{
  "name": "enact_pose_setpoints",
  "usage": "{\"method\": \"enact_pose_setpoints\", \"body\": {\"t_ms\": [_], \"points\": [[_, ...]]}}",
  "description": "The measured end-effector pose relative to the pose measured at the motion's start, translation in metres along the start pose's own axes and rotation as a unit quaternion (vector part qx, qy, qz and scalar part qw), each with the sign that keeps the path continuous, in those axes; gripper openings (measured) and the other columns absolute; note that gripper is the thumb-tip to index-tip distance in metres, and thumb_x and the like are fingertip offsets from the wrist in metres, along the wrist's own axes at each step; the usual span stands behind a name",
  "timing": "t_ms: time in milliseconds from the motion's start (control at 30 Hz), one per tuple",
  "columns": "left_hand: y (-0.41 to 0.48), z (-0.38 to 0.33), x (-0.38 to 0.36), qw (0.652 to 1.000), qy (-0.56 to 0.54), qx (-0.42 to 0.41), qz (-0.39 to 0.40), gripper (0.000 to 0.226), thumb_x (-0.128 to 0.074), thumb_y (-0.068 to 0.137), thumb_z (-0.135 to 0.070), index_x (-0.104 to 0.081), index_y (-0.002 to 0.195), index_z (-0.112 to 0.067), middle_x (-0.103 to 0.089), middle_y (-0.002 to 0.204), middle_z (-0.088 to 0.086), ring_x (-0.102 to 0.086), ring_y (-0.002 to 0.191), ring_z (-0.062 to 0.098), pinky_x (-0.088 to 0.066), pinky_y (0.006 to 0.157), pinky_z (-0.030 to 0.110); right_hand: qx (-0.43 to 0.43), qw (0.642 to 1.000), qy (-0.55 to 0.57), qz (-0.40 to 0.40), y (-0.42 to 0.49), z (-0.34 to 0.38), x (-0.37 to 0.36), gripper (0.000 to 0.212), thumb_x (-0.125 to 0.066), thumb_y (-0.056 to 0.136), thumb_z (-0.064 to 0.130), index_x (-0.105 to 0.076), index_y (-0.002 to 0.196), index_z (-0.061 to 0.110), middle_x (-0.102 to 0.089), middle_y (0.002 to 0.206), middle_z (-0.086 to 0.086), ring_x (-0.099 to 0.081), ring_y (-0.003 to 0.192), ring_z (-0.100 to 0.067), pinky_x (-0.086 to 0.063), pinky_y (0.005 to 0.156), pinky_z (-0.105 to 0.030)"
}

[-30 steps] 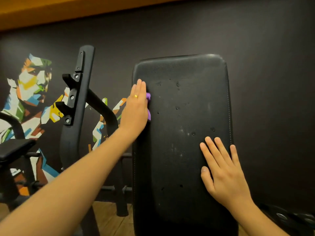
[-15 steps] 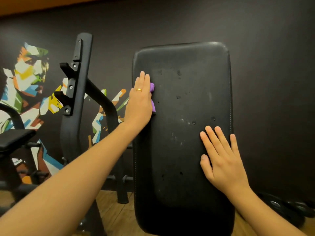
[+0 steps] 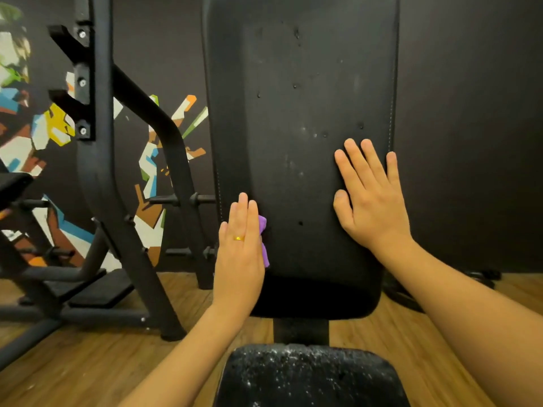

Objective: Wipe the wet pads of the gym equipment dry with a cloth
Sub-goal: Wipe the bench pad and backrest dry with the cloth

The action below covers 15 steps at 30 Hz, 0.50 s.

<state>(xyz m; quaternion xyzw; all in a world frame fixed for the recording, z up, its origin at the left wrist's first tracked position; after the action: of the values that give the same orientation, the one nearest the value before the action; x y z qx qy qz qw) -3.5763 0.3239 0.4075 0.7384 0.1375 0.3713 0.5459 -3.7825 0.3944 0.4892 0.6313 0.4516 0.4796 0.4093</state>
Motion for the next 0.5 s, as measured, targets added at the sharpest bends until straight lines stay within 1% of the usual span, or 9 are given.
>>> {"method": "enact_pose_setpoints", "body": {"t_ms": [67, 200, 300, 367, 434, 501], "points": [[-0.019, -0.002, -0.007, 1.0, 0.004, -0.015, 0.002, 0.083, -0.059, 0.091, 0.012, -0.015, 0.158, -0.008, -0.015, 0.167, 0.012, -0.015, 0.154, 0.03, -0.028, 0.12, 0.053, 0.002, 1.0, 0.002, -0.01, -0.001, 0.0, 0.0, 0.061, -0.039, 0.101, 0.03, -0.029, 0.159, 0.012, -0.021, 0.167, -0.007, -0.01, 0.156, -0.026, -0.005, 0.126, -0.054], [-0.046, -0.005, -0.02, 0.999, 0.013, -0.024, 0.02, 0.087, -0.058, 0.087, 0.014, -0.014, 0.159, -0.008, -0.012, 0.168, 0.013, -0.011, 0.156, 0.03, -0.019, 0.121, 0.05, 0.004, 1.0, 0.013, -0.022, 0.0, 0.0, 0.001, 0.061, -0.04, 0.1, 0.028, -0.03, 0.158, 0.012, -0.022, 0.167, -0.007, -0.01, 0.156, -0.026, -0.004, 0.126, -0.054], [-0.062, -0.021, -0.033, 0.996, 0.029, -0.067, 0.041, 0.095, -0.068, 0.079, 0.011, -0.018, 0.158, -0.006, -0.01, 0.167, 0.015, -0.012, 0.155, 0.031, -0.017, 0.122, 0.048, 0.005, 1.0, 0.012, -0.027, 0.0, 0.001, 0.001, 0.061, -0.04, 0.1, 0.028, -0.03, 0.158, 0.012, -0.023, 0.167, -0.007, -0.011, 0.156, -0.026, -0.005, 0.125, -0.054], [-0.066, -0.031, -0.038, 0.996, 0.029, -0.074, 0.049, 0.096, -0.071, 0.08, 0.008, -0.017, 0.158, -0.007, -0.011, 0.167, 0.013, -0.012, 0.155, 0.031, -0.017, 0.122, 0.047, 0.006, 0.999, 0.012, -0.029, 0.0, 0.001, 0.001, 0.061, -0.04, 0.1, 0.028, -0.031, 0.158, 0.012, -0.023, 0.166, -0.008, -0.011, 0.156, -0.026, -0.006, 0.125, -0.055], [-0.068, -0.043, -0.04, 0.995, 0.032, -0.089, 0.046, 0.085, -0.063, 0.088, 0.005, -0.017, 0.158, -0.007, -0.016, 0.167, 0.013, -0.015, 0.154, 0.032, -0.024, 0.119, 0.047, 0.008, 0.999, 0.011, -0.033, 0.0, 0.001, 0.002, 0.061, -0.039, 0.1, 0.028, -0.031, 0.158, 0.011, -0.024, 0.166, -0.008, -0.012, 0.156, -0.027, -0.007, 0.125, -0.056], [-0.074, -0.057, -0.044, 0.988, 0.038, -0.139, 0.05, 0.069, -0.045, 0.094, 0.002, -0.02, 0.158, -0.007, -0.018, 0.167, 0.012, -0.018, 0.153, 0.031, -0.029, 0.117, 0.045, 0.009, 0.999, 0.01, -0.034, 0.0, 0.001, 0.002, 0.061, -0.039, 0.1, 0.028, -0.031, 0.158, 0.011, -0.024, 0.166, -0.008, -0.012, 0.156, -0.027, -0.008, 0.125, -0.056]]}}
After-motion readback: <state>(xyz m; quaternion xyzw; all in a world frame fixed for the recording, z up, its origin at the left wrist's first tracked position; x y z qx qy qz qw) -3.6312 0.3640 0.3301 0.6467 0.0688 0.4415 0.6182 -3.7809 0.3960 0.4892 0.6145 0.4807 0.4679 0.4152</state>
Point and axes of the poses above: each hand's wrist, its own y-axis towards the middle knuckle, its own x-axis out of the back of the hand, z = x × y, the point moved 8 cm from there along y, towards the middle knuckle
